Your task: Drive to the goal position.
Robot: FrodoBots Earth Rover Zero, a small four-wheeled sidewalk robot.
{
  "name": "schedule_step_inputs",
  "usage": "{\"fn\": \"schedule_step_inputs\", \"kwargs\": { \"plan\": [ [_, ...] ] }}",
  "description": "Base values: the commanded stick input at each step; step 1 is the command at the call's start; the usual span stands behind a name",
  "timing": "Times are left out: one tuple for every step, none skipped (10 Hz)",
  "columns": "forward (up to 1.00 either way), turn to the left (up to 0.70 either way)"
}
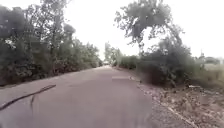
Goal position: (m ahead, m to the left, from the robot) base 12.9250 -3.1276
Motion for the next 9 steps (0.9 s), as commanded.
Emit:
{"fn": "schedule_step_inputs", "kwargs": {
  "plan": [
    [0.85,0.00],
    [0.85,0.00],
    [0.38,0.00],
    [0.00,0.00],
    [0.00,0.00],
    [0.00,0.00],
    [0.00,0.00],
    [0.00,0.00],
    [0.00,0.00]
  ]
}}
